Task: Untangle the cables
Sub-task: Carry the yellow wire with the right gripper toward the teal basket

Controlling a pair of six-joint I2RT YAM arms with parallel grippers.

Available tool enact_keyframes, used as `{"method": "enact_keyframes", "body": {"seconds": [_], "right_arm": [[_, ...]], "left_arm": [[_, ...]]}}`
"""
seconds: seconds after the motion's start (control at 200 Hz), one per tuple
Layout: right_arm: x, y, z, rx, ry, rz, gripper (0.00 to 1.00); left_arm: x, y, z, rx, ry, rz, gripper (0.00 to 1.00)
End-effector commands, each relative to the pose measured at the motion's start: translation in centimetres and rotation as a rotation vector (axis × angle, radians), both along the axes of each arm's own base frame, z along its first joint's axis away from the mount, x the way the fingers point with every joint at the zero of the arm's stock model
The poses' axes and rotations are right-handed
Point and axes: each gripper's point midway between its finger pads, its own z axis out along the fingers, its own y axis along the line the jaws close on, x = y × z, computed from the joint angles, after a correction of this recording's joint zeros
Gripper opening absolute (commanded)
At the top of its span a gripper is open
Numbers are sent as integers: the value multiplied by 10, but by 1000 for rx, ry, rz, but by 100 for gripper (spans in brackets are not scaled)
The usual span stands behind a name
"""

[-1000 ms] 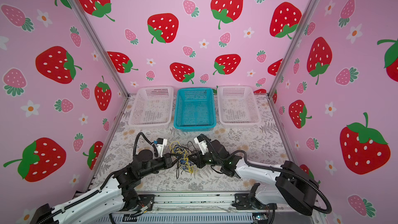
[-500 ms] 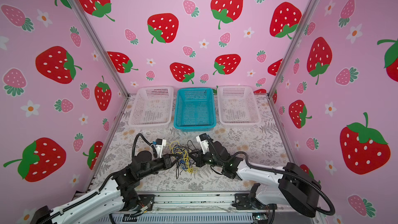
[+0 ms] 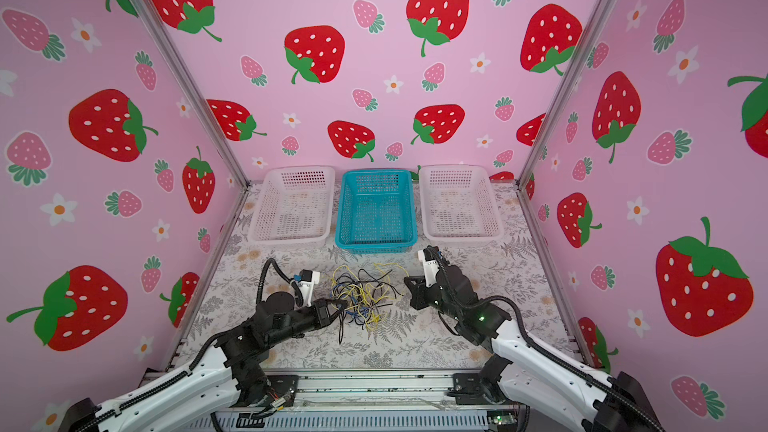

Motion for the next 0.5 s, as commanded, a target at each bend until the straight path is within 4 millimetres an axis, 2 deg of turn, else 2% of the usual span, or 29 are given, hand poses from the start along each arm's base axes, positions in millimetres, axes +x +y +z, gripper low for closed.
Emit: {"method": "enact_keyframes", "body": {"seconds": [0.0,0.19,0.325,0.455,0.495], "right_arm": [[23,-36,22,-56,-71,-128,0],[30,-60,51,-93,-136,-195,0],[34,-80,82,-129,-197,-268,0],[31,-85,114,-98,-258,-276,0],[28,-83,117,-101,-254,-255,0]], "left_arm": [[-5,9,-21,96,43,-2,0],[-6,19,-33,181,68,15,0],[-5,30,-43,241,93,51,0],[-5,34,-50,259,112,60,0],[-4,35,-52,261,115,62,0]]}}
